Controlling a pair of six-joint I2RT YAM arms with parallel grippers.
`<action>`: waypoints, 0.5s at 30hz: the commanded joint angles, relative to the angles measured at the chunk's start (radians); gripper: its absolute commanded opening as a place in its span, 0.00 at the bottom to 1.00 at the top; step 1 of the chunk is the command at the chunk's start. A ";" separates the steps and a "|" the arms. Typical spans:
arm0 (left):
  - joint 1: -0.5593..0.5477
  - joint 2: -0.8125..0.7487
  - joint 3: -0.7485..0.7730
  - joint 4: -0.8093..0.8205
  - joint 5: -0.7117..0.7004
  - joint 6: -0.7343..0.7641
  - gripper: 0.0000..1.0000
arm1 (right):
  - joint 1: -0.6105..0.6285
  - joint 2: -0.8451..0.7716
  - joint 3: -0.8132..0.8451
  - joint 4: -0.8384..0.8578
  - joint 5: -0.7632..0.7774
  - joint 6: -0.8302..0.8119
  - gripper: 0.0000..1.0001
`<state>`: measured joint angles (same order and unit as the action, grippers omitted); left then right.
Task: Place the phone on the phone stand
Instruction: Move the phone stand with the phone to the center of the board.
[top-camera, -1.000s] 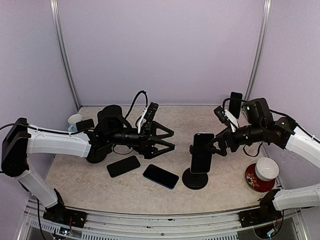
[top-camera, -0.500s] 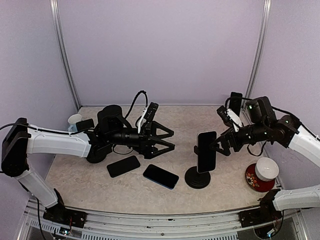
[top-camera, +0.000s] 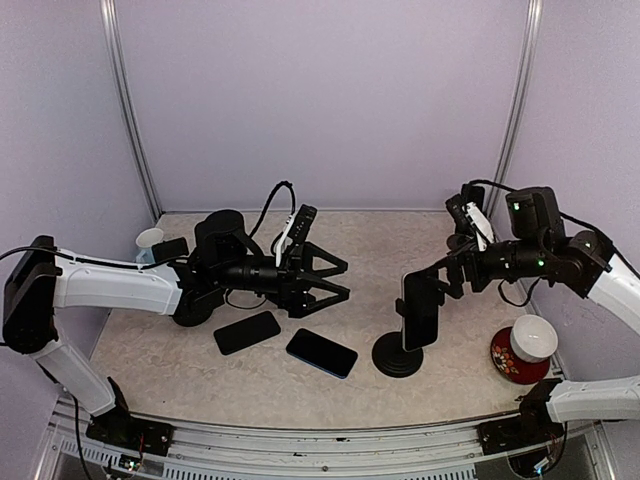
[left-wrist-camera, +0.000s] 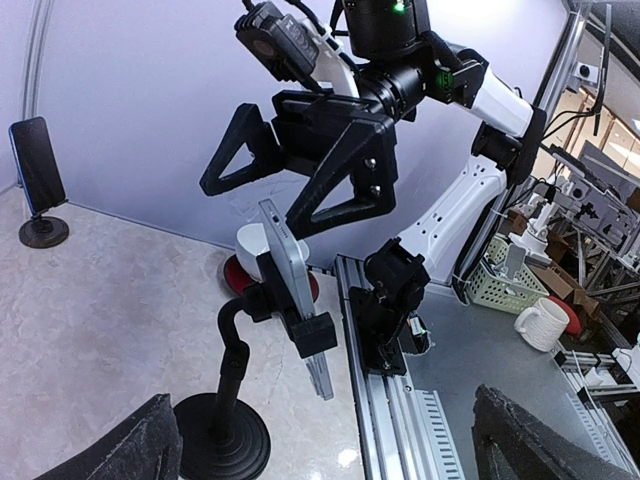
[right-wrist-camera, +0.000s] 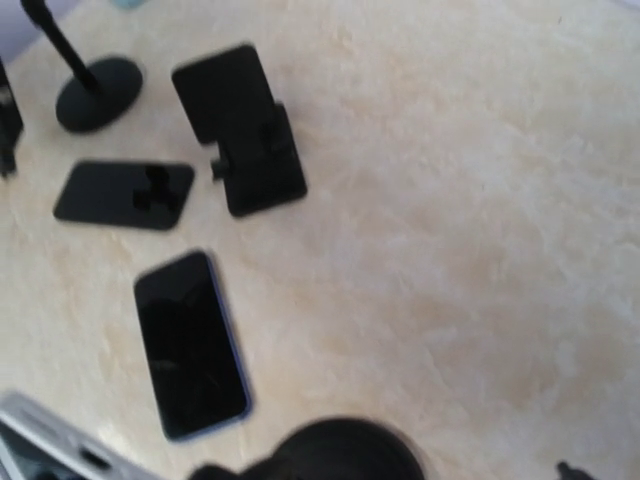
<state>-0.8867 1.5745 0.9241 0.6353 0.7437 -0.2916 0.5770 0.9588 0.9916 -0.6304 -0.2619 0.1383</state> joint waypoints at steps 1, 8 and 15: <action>-0.001 0.004 0.001 0.022 0.002 -0.013 0.99 | 0.022 -0.019 -0.012 0.101 0.004 0.085 1.00; -0.001 -0.001 -0.008 0.026 -0.004 -0.012 0.99 | 0.095 -0.007 0.022 0.121 0.184 0.160 1.00; 0.000 -0.014 -0.023 0.029 -0.015 -0.010 0.99 | 0.196 0.020 0.021 0.152 0.363 0.244 1.00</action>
<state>-0.8867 1.5745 0.9184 0.6388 0.7414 -0.2951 0.7174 0.9630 0.9901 -0.5213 -0.0380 0.3138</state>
